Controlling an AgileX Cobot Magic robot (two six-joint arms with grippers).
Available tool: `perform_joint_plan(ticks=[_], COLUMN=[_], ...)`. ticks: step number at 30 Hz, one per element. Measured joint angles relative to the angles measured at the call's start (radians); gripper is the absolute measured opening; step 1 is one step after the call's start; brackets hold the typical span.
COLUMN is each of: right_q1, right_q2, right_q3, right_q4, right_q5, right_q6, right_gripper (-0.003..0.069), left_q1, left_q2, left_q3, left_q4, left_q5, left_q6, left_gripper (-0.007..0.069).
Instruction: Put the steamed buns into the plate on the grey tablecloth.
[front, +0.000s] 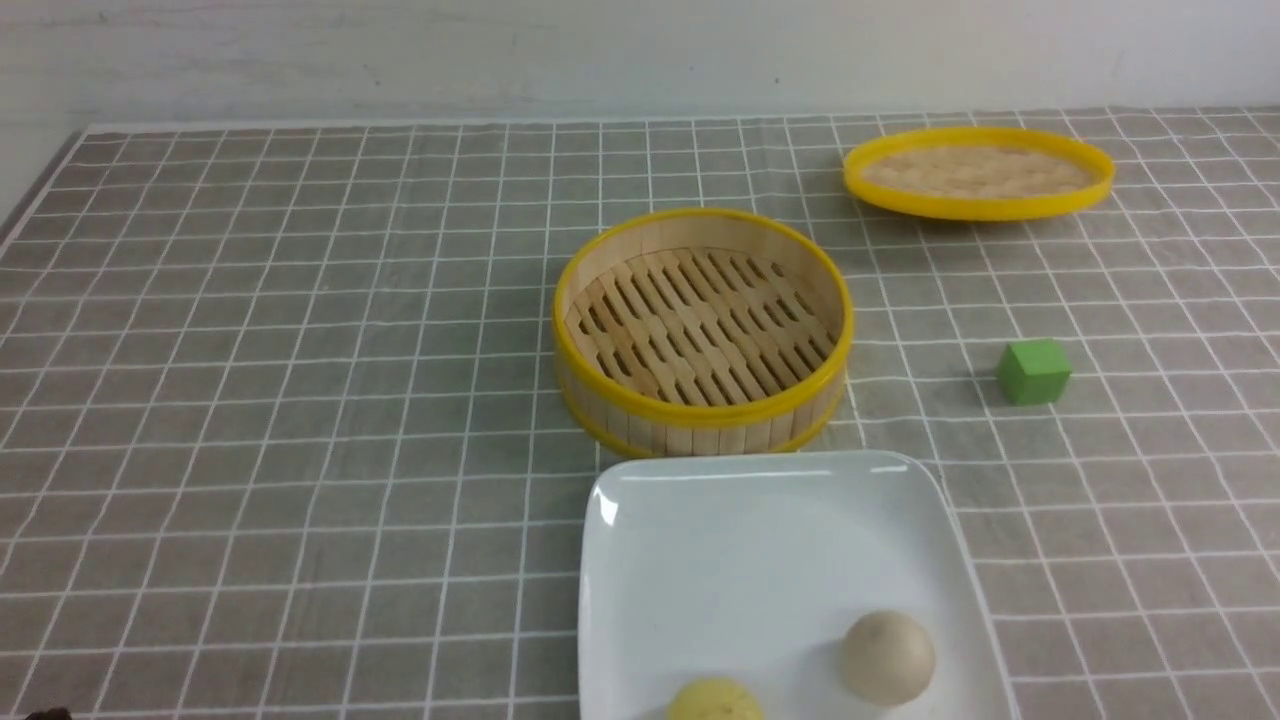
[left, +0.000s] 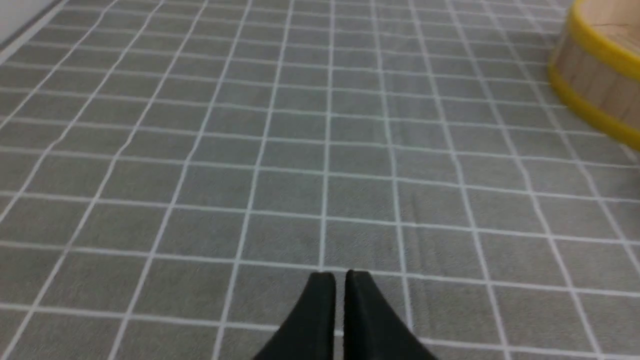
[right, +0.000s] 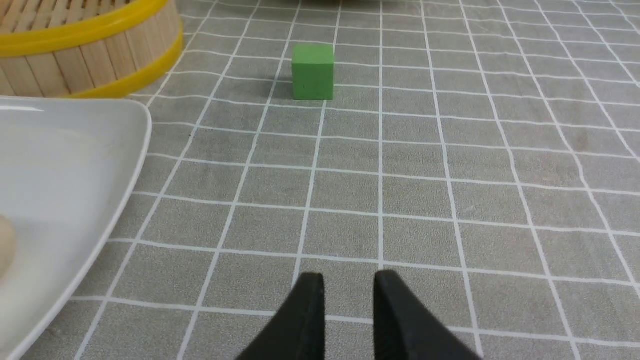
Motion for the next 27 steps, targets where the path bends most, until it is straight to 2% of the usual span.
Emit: perform_joint_plan(ticks=[3, 11, 27], right_q1=[0.0, 0.0, 0.0], right_q2=[0.0, 0.0, 0.0], right_q3=[0.0, 0.0, 0.0], right_q4=[0.0, 0.0, 0.0], right_q5=[-0.001, -0.001, -0.001], right_q6=[0.0, 0.0, 0.0], right_gripper=[0.018, 0.0194, 0.0211], left_q1=[0.004, -0.061, -0.064], left_q2=[0.0, 0.0, 0.0], left_q3=[0.002, 0.003, 0.003], left_q4=[0.001, 0.004, 0.013], left_q5=[-0.007, -0.012, -0.013], left_q6=[0.0, 0.0, 0.0], left_gripper=[0.0055, 0.0064, 0.0085])
